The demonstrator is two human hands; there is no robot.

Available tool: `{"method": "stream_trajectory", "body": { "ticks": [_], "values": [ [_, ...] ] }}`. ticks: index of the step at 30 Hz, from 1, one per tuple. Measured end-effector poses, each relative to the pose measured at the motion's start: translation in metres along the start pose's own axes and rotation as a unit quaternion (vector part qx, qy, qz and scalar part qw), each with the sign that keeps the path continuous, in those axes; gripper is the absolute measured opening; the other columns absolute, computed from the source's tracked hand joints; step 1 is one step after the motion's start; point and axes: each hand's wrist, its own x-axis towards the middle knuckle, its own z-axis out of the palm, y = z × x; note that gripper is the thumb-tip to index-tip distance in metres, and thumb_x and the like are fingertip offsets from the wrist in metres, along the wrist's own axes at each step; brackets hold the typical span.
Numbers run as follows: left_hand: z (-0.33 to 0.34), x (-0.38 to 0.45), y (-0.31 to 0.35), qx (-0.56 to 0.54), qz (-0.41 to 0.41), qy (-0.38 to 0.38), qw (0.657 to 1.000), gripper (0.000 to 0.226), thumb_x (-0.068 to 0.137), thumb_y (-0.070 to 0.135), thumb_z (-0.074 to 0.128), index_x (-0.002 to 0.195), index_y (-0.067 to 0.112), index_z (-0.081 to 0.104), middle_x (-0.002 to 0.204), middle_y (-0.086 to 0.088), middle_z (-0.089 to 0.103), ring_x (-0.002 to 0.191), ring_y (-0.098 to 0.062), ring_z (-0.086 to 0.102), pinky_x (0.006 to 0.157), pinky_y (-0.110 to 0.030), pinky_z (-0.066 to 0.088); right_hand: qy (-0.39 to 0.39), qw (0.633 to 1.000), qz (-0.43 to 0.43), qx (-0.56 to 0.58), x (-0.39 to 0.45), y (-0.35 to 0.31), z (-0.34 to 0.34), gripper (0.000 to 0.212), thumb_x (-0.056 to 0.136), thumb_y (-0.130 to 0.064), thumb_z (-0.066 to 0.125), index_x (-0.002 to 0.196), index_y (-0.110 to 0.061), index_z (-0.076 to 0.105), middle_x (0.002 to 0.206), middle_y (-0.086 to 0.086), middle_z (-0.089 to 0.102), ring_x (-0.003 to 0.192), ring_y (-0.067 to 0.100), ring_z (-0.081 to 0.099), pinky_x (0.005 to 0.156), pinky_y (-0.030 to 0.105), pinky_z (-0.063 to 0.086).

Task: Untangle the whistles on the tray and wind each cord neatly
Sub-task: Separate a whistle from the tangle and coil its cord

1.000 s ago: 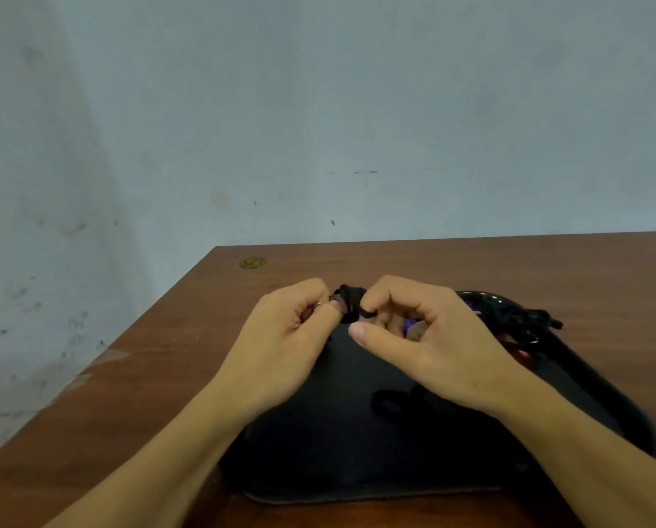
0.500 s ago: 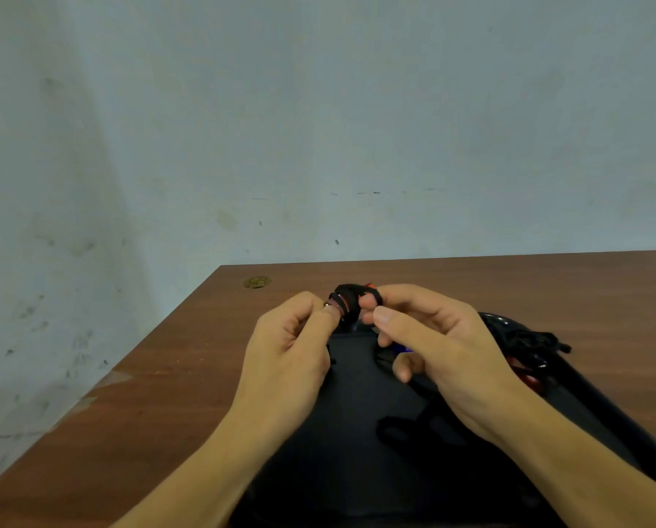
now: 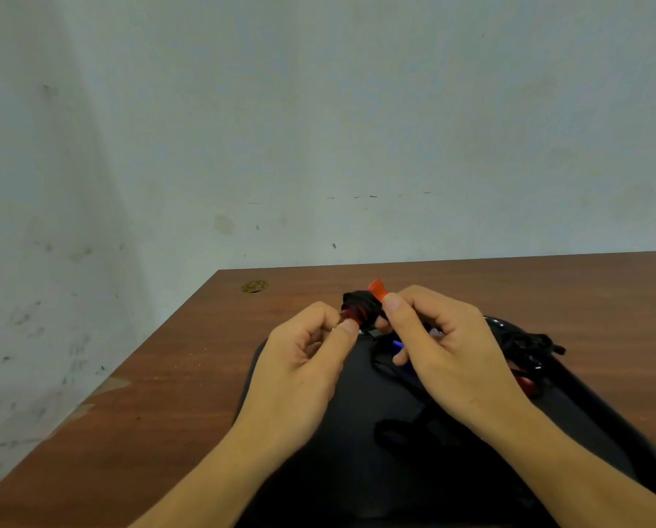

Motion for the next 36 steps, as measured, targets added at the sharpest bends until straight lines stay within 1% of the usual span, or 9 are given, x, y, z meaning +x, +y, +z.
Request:
{"method": "stream_trajectory", "body": {
  "ticks": [2,4,10,15,23,27,30,32,36],
  "values": [
    [0.000,0.000,0.000,0.028,0.015,0.003,0.999,0.029,0.098,0.031,0.058,0.073,0.017,0.054,0.063,-0.018,0.048,0.053,-0.029,0.042,0.054,-0.038,0.035,0.012,0.999,0.025,0.027,-0.001,-0.001,0.002,0.025,0.094,-0.041,0.055,0.077,-0.029,0.069,0.071,0.004,0.068,0.057,0.021,0.065,0.063,0.048,0.053],
    [0.000,-0.001,0.000,0.042,0.017,0.007,0.999,0.028,0.099,0.031,0.057,0.074,0.018,0.054,0.068,-0.020,0.049,0.058,-0.035,0.046,0.056,-0.042,0.036,0.014,0.998,0.042,0.043,-0.001,-0.002,0.002,0.021,0.091,-0.038,0.060,0.075,-0.028,0.070,0.071,0.002,0.069,0.060,0.020,0.066,0.065,0.051,0.056],
    [0.002,-0.002,0.002,0.075,0.013,0.039,0.996,0.026,0.095,0.032,0.055,0.075,0.017,0.057,0.067,-0.018,0.052,0.059,-0.035,0.049,0.056,-0.050,0.041,0.036,0.997,0.069,-0.002,0.002,0.004,0.001,0.010,0.086,-0.039,0.066,0.081,-0.034,0.072,0.074,-0.016,0.072,0.074,0.004,0.069,0.072,0.040,0.060],
    [0.003,-0.003,0.000,0.091,0.015,0.045,0.995,0.025,0.098,0.031,0.056,0.077,0.016,0.057,0.066,-0.018,0.051,0.058,-0.035,0.048,0.054,-0.050,0.040,0.044,0.995,0.087,0.001,0.002,0.004,0.003,0.014,0.080,-0.045,0.064,0.085,-0.034,0.072,0.077,-0.020,0.072,0.075,0.001,0.069,0.072,0.032,0.060],
    [0.005,-0.004,0.004,0.100,0.024,0.053,0.993,0.025,0.097,0.032,0.055,0.075,0.020,0.058,0.065,-0.016,0.053,0.059,-0.034,0.048,0.051,-0.042,0.036,0.074,0.994,0.074,0.000,0.002,0.002,0.006,0.010,0.087,-0.033,0.070,0.096,-0.031,0.070,0.080,-0.018,0.071,0.080,-0.006,0.066,0.072,0.011,0.051],
    [0.006,-0.005,0.006,0.113,0.029,0.051,0.992,0.024,0.096,0.037,0.054,0.077,0.023,0.057,0.065,-0.015,0.056,0.059,-0.034,0.050,0.053,-0.044,0.039,0.087,0.993,0.076,0.012,0.001,0.001,0.007,0.011,0.088,-0.032,0.070,0.099,-0.032,0.069,0.084,-0.018,0.072,0.083,-0.004,0.067,0.072,0.018,0.054],
    [0.006,-0.005,0.007,0.122,0.034,0.051,0.991,0.024,0.096,0.038,0.053,0.077,0.023,0.057,0.066,-0.012,0.057,0.059,-0.033,0.051,0.054,-0.045,0.040,0.086,0.991,0.084,0.051,0.000,-0.001,0.010,0.012,0.089,-0.030,0.069,0.101,-0.034,0.069,0.090,-0.020,0.072,0.084,0.003,0.070,0.075,0.036,0.060],
    [0.006,-0.006,0.008,0.135,0.043,0.052,0.988,0.025,0.096,0.037,0.054,0.076,0.021,0.055,0.065,-0.010,0.056,0.059,-0.030,0.050,0.055,-0.042,0.039,0.082,0.990,0.087,0.075,0.000,-0.003,0.011,0.013,0.091,-0.027,0.069,0.102,-0.034,0.068,0.093,-0.020,0.072,0.083,0.008,0.071,0.074,0.042,0.061],
    [0.005,-0.005,0.006,0.171,0.064,0.052,0.982,0.029,0.096,0.035,0.054,0.073,0.017,0.052,0.063,-0.008,0.051,0.057,-0.024,0.046,0.052,-0.034,0.035,0.076,0.981,0.102,0.149,0.000,-0.003,0.011,0.015,0.092,-0.017,0.068,0.102,-0.029,0.068,0.093,-0.011,0.074,0.077,0.014,0.073,0.062,0.028,0.059]
  ]
}}
